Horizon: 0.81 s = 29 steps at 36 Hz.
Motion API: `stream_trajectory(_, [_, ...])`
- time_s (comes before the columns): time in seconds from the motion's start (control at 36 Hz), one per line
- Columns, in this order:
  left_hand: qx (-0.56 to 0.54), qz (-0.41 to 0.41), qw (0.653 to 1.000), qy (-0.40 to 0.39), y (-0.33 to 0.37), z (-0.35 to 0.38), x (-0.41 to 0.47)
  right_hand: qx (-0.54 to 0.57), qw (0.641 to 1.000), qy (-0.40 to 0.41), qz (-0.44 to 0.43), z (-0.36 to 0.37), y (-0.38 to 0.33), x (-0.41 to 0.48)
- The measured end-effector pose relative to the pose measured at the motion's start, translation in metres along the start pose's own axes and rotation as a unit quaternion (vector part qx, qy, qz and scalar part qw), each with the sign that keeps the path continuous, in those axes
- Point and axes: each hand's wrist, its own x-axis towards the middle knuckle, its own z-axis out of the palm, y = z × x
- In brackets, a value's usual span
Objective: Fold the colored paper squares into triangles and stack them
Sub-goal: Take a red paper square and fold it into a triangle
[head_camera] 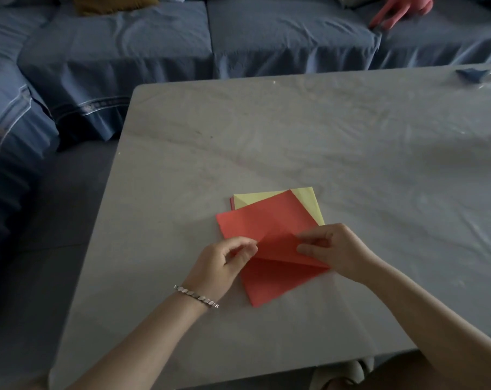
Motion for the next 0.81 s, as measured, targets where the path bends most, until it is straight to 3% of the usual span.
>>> stream_trajectory(0.17, [0.116,0.090,0.989,0.017,-0.006,0.001,0.011,-0.041,0.999,0.020,-0.022,-0.001,-0.003,-0.006])
stream_trajectory(0.42, [0.218,0.157,0.963,-0.030,-0.008,0.003,0.013,-0.024,0.997,0.062,-0.038,-0.004,0.004,-0.023])
stream_trajectory(0.61, [0.155,-0.001,0.988,-0.023,0.005,0.004,-0.005,0.025,0.999,0.040,0.005,-0.004,0.007,-0.018])
stream_trajectory(0.69, [0.106,-0.048,0.993,0.025,0.007,0.008,0.000,-0.044,0.995,0.089,0.000,0.000,0.009,-0.003])
stream_trajectory(0.81, [0.158,-0.089,0.982,0.046,0.006,0.013,0.017,-0.172,0.973,0.147,-0.042,0.008,0.011,0.023])
